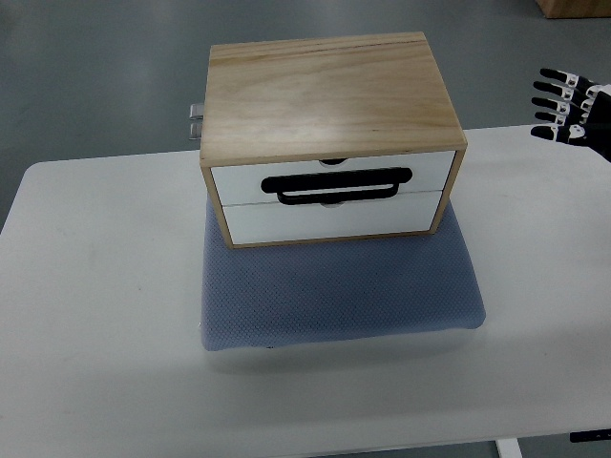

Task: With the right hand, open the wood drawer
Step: 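Reach the right hand to the upper drawer's black handle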

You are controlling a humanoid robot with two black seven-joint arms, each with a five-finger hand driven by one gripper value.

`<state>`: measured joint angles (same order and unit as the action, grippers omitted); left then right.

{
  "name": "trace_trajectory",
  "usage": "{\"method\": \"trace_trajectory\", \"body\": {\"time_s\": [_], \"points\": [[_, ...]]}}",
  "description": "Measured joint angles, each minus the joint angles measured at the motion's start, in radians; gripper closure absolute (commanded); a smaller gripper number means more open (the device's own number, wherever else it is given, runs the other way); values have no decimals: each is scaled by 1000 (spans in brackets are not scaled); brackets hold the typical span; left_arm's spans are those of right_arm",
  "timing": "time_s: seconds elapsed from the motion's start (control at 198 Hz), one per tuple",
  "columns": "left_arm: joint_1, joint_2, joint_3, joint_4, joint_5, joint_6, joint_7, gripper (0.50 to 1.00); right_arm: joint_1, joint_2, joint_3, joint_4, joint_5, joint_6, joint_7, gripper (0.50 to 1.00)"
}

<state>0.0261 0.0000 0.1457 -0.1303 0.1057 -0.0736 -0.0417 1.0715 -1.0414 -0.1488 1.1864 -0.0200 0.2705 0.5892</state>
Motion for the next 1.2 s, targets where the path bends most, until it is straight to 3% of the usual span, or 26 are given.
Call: {"method": "trace_trajectory", "body": {"time_s": [0.258,0.485,0.677,0.97,1.198], "points": [[0,0,0,0,0,0,0,500,200,-175,-158,288,-263,8,22,550],[0,0,0,0,0,0,0,500,364,-188,-157,451,-457,76,22,550],[0,0,0,0,0,0,0,500,478,-89,-154,461,-490,172,14,548],[0,0,0,0,0,0,0,500,483,133,-114,429,-517,172,-135,548],[0,0,0,0,0,0,0,500,455,243,-116,320,-528,150,-174,548]]}}
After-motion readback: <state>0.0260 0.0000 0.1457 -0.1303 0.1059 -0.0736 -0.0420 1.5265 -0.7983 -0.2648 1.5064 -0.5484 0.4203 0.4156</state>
